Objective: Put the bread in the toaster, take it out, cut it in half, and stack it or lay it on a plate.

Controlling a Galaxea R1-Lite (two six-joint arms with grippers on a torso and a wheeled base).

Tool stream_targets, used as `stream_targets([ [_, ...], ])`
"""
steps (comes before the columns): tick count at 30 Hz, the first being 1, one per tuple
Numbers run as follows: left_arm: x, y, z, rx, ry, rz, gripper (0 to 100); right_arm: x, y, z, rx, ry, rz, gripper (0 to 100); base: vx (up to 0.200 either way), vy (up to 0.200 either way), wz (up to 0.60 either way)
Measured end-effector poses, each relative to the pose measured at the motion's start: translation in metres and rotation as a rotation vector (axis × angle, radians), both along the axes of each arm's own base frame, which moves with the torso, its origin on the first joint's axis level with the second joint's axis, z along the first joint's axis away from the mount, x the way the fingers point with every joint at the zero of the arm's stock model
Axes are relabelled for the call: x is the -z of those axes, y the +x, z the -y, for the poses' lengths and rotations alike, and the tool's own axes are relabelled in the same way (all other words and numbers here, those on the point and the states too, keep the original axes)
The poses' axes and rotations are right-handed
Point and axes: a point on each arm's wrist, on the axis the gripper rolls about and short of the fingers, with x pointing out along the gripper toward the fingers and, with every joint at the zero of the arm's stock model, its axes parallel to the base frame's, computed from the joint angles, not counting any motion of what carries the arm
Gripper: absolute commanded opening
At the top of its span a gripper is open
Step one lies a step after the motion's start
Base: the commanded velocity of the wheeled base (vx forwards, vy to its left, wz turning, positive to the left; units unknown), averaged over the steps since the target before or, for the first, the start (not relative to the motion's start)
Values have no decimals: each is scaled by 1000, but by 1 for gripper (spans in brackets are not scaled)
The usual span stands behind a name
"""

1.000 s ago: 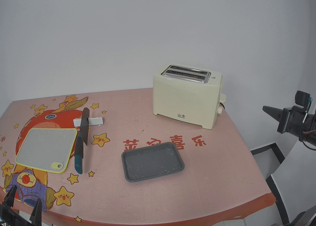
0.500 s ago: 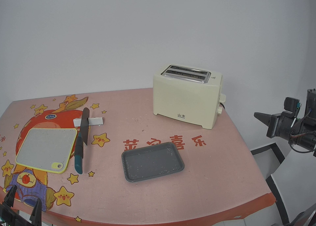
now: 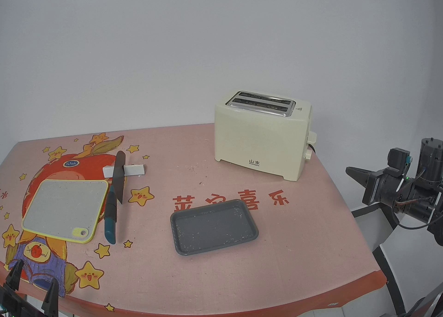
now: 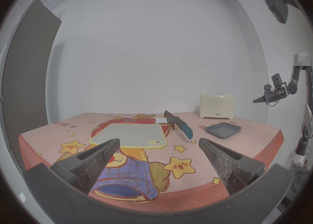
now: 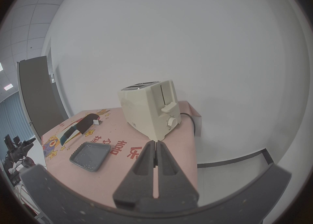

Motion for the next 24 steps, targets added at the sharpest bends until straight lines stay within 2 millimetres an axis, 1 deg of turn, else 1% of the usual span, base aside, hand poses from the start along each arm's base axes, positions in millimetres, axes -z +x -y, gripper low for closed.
stream_targets([
  [4, 0, 0, 0, 1, 0, 0, 100, -6, 6, -3, -12, -5, 27, 0, 0, 0, 0],
  [6, 0, 0, 0, 1, 0, 0, 100, -5, 9, -4, -19, -23, 32, 0, 0, 0, 0],
  [13, 0, 0, 0, 0, -1, 0, 100, 11, 16, -6, -31, -77, 0, 0, 0, 0, 0],
  [19, 0, 0, 0, 0, -1, 0, 100, 13, 34, -10, -22, -56, 84, 0, 0, 0, 0],
  [24, 0, 0, 0, 1, -1, 0, 100, 25, 46, -11, -11, -57, 86, 0, 0, 0, 0],
])
